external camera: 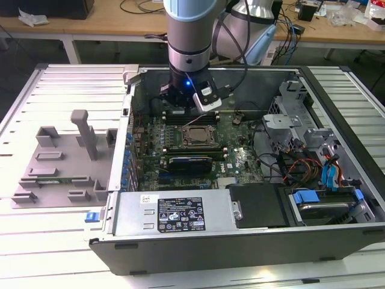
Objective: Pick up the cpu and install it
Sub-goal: 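Install the first cpu locking lever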
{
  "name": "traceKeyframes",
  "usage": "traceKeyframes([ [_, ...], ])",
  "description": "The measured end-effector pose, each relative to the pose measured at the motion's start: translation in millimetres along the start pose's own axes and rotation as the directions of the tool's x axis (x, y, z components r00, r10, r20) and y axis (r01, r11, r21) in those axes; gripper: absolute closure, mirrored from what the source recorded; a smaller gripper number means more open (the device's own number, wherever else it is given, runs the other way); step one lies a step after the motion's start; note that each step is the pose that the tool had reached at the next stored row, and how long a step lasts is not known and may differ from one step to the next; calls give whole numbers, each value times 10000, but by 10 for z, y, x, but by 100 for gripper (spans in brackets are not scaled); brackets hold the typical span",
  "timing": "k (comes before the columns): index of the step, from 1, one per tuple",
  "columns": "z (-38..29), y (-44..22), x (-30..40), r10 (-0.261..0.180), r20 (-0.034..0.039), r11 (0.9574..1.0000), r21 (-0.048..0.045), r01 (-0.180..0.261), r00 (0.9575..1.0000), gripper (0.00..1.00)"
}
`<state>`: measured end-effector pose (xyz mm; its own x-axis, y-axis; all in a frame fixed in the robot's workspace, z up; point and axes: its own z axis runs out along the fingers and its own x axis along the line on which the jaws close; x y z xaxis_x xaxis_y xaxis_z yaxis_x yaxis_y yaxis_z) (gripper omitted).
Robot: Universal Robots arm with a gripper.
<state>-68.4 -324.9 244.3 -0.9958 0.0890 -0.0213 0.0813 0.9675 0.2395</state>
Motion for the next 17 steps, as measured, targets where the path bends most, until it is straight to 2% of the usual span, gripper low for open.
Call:
traceKeyframes([
  [1,9,-2,0,57,15,10000,12,-57,10000,89],
  [3,41,-10,1,465,119,9989,42,-466,9988,89],
  [7,101,-23,-20,1106,277,9938,46,-1108,9935,89],
  [11,131,-21,-93,1283,322,9917,44,-1285,9912,89],
  [17,182,32,-100,1402,352,9901,43,-1405,9895,89],
])
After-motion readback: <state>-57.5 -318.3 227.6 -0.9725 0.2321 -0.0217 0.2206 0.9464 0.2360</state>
